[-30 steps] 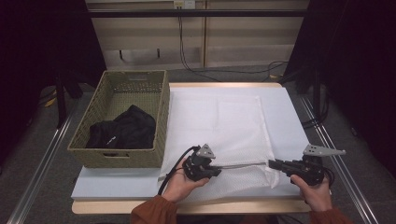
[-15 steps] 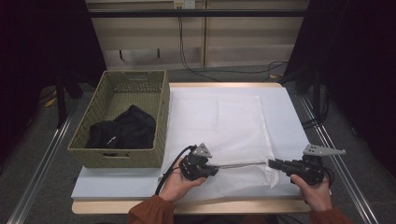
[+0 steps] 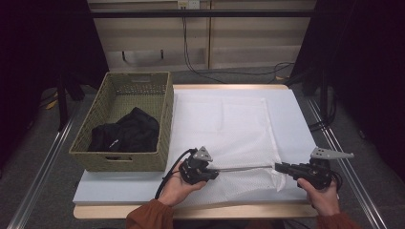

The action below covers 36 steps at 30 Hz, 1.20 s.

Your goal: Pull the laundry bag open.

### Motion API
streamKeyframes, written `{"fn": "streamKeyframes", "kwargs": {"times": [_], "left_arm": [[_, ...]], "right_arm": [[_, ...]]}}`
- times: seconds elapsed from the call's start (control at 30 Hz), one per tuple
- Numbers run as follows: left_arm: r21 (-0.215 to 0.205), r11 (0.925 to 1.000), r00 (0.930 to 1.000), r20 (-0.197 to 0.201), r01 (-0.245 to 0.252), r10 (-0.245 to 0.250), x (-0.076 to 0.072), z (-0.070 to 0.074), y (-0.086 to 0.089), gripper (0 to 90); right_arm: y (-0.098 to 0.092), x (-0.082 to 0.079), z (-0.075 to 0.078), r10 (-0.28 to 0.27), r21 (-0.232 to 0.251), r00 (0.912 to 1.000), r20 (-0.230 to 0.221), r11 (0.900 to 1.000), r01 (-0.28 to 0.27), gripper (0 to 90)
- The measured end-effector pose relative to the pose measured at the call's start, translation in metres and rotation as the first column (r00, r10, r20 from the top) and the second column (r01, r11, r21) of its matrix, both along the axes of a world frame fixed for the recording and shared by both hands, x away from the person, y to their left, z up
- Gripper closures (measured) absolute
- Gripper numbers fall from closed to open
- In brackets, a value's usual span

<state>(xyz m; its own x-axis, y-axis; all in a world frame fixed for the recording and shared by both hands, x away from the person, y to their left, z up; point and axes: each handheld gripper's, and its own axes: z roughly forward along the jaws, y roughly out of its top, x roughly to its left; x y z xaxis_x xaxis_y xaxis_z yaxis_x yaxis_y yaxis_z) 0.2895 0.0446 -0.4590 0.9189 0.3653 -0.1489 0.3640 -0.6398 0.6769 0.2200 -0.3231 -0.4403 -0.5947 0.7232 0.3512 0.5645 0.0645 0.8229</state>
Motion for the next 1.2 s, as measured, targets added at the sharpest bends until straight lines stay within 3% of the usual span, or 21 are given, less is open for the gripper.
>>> {"fn": "streamKeyframes", "kwargs": {"times": [0.07,0.13,0.27,0.4,0.43,0.47,0.53,0.73,0.8,0.97,1.07,1.1,1.2], "left_arm": [[-0.025,0.9995,0.9998,-0.005,-0.020,0.020,-0.001,-0.001,0.002,86.7],[-0.007,0.9999,0.9999,0.001,-0.014,0.014,-0.001,0.000,0.005,86.7],[-0.034,0.9992,0.9997,-0.012,-0.020,0.019,-0.003,0.001,0.006,86.7],[-0.016,0.9997,0.9998,-0.008,-0.016,0.016,-0.004,0.002,0.008,86.7],[-0.028,0.9994,0.9998,-0.009,-0.020,0.020,-0.004,0.001,0.009,86.7],[-0.010,0.9998,0.9998,-0.009,-0.017,0.016,-0.003,0.002,0.010,86.7],[-0.031,0.9991,0.9996,-0.012,-0.027,0.027,-0.003,0.001,0.011,86.7],[-0.012,0.9997,0.9997,-0.010,-0.022,0.022,-0.002,0.002,0.015,86.7],[-0.031,0.9991,0.9993,-0.024,-0.028,0.027,-0.001,-0.001,0.015,86.7],[0.011,0.9998,0.9998,-0.015,-0.015,0.016,-0.003,0.000,0.015,86.7],[-0.008,0.9997,0.9996,-0.021,-0.022,0.022,-0.005,-0.003,0.016,86.7],[0.021,0.9997,0.9998,-0.014,-0.013,0.013,-0.004,-0.002,0.017,86.7],[0.010,0.9995,0.9992,-0.026,-0.030,0.030,-0.004,-0.003,0.022,86.7]], "right_arm": [[-0.001,-0.001,0.000,-0.004,0.000,1.0000,-0.003,1.000,0.004,87.0],[-0.001,-0.001,-0.001,-0.001,0.002,1.0000,-0.004,1.000,0.001,87.0],[0.000,-0.001,-0.001,-0.002,0.003,1.0000,-0.004,1.000,0.002,87.0],[0.000,-0.001,0.000,-0.007,-0.002,1.0000,0.000,1.000,0.007,87.0],[-0.001,-0.001,0.000,-0.007,0.004,1.0000,-0.001,1.000,0.007,87.0],[-0.002,-0.002,0.000,-0.011,0.003,0.9999,0.002,1.000,0.011,87.0],[-0.002,-0.001,0.000,-0.014,0.009,0.9999,0.000,1.000,0.014,87.0],[-0.003,-0.001,0.001,-0.011,0.017,0.9999,0.003,1.000,0.011,87.0],[-0.003,-0.002,-0.001,-0.012,0.011,0.9999,-0.001,1.000,0.012,87.0],[-0.004,-0.002,0.000,-0.010,0.022,0.9999,-0.002,1.000,0.010,87.0],[-0.003,-0.001,-0.001,-0.013,0.017,0.9999,-0.003,1.000,0.013,87.0],[-0.003,-0.001,-0.002,-0.012,0.020,0.9999,-0.003,1.000,0.012,87.0],[-0.004,-0.001,-0.002,-0.017,0.021,0.9999,-0.005,1.000,0.017,87.0]]}}
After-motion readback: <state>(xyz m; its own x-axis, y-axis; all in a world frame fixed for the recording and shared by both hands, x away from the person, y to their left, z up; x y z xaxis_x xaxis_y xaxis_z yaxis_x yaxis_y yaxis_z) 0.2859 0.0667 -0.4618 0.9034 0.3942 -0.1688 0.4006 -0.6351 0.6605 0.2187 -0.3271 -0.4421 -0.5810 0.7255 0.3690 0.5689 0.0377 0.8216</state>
